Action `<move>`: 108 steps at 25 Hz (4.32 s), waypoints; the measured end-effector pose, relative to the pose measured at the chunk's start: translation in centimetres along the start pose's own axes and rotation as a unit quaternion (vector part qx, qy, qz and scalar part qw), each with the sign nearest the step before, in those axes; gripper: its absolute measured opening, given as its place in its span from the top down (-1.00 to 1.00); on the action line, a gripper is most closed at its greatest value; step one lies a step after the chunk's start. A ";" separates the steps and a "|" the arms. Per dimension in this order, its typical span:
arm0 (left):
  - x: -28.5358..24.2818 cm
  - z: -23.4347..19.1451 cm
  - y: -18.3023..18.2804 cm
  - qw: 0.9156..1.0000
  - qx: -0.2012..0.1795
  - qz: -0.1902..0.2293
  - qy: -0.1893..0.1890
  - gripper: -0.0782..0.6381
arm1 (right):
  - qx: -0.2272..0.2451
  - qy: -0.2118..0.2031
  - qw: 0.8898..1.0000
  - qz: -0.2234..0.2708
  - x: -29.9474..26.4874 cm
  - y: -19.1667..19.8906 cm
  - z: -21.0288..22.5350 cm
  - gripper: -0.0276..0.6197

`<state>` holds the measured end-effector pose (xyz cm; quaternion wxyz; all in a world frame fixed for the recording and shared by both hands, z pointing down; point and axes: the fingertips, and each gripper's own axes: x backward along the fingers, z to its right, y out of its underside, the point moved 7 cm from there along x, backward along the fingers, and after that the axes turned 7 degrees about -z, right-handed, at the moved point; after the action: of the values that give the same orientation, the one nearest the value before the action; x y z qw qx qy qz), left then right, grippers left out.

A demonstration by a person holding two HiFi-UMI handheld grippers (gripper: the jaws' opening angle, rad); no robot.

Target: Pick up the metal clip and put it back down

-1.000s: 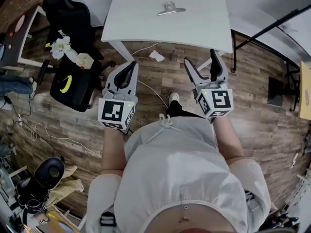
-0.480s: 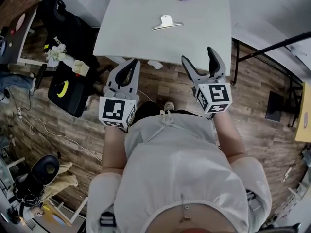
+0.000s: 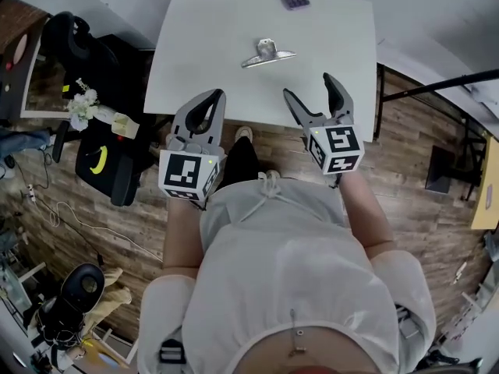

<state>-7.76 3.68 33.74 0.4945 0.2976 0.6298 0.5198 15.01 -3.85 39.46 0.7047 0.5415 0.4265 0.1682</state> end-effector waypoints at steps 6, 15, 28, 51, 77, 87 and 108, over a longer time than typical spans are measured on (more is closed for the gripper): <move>-5.7 -5.0 -0.4 0.999 0.009 0.003 0.034 0.73 | -0.021 0.006 0.998 -0.054 -7.3 -0.5 1.3 -0.31; -12.9 -12.4 1.5 0.996 0.023 -0.025 0.081 0.73 | -0.052 0.020 0.986 -0.158 -18.3 1.6 1.9 -0.31; -19.1 -18.1 5.3 0.989 0.044 -0.078 0.116 0.73 | -0.096 0.042 0.955 -0.277 -26.8 6.6 2.3 -0.28; -19.5 -18.6 3.0 0.988 0.028 -0.068 0.135 0.73 | -0.098 0.109 0.950 -0.275 -25.5 4.4 3.2 0.00; -13.8 -12.3 -9.9 0.993 -0.057 0.068 0.072 0.73 | 0.032 0.152 0.983 0.099 -7.0 -14.3 5.2 0.01; -13.1 -10.8 -10.2 0.994 -0.057 0.071 0.063 0.73 | 0.017 0.164 0.980 0.108 -5.0 -13.9 6.8 0.01; -17.1 -12.1 -4.4 0.996 -0.008 0.009 0.089 0.73 | -0.022 0.116 0.991 -0.066 -14.9 -5.2 7.2 0.01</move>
<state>-12.72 -17.13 34.53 0.4344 0.2521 0.6643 0.5536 10.86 -20.63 41.37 0.6717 0.4739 0.5360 0.1923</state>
